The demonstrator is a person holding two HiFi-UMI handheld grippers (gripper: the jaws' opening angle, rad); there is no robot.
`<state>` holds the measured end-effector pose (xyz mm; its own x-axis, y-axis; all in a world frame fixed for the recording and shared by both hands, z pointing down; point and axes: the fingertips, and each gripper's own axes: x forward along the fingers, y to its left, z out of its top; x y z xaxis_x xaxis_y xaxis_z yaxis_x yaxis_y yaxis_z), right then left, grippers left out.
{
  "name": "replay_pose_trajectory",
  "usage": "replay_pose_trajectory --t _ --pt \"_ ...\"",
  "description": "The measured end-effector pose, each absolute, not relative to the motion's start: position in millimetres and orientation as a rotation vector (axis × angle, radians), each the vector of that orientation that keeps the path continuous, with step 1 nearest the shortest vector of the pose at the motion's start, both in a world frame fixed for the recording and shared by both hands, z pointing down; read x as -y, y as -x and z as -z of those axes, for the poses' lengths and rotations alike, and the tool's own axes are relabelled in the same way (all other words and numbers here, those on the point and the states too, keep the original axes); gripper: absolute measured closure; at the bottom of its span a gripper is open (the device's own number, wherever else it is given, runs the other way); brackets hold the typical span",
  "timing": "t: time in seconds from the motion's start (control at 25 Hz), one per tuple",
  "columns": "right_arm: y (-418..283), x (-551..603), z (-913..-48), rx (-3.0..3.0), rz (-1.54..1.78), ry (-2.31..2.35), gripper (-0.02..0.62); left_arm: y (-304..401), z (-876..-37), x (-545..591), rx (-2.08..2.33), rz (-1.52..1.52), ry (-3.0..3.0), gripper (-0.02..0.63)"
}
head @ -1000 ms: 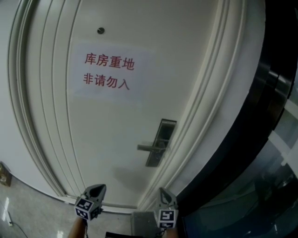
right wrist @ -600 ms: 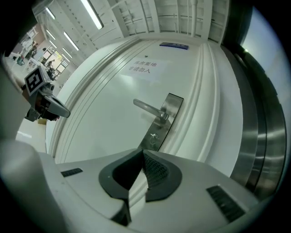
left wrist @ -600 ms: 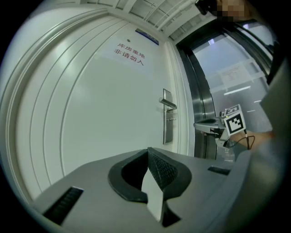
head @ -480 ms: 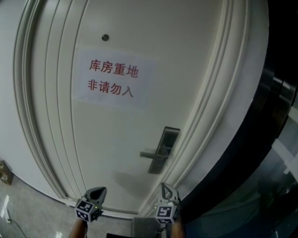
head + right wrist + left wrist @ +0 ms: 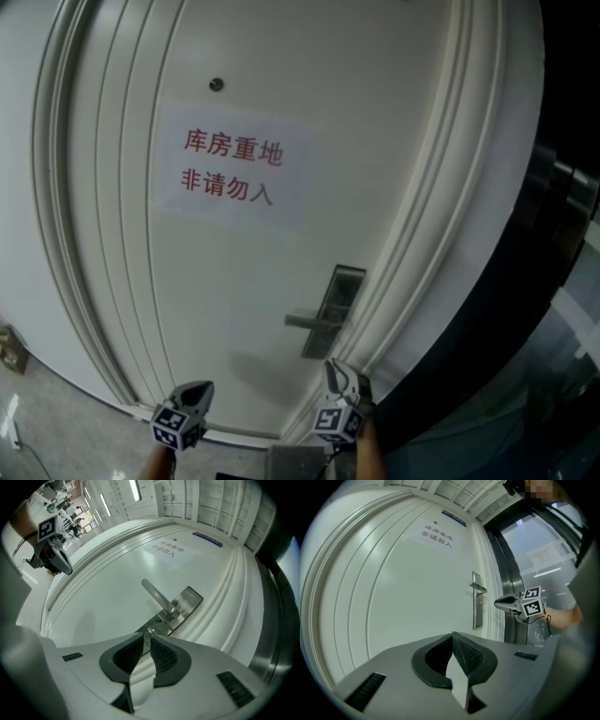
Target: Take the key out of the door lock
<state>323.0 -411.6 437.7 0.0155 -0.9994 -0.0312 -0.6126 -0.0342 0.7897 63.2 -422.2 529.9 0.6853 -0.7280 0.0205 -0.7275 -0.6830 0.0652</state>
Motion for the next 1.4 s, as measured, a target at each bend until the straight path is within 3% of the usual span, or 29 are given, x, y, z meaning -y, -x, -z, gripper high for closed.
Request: replay_pose_trajectory --t 0.24,1.4 --pt "-326.2 430.1 -437.8 1.59 0.859 -1.646 0.497 -64.7 -530.8 425.1 1.208 0.015 -2.824 0.598" --pt "-330.1 478.3 -432.9 1.426 0.951 -1.492 0.499 -49.8 -539.3 455.7 1.257 0.041 -2.753 0.597"
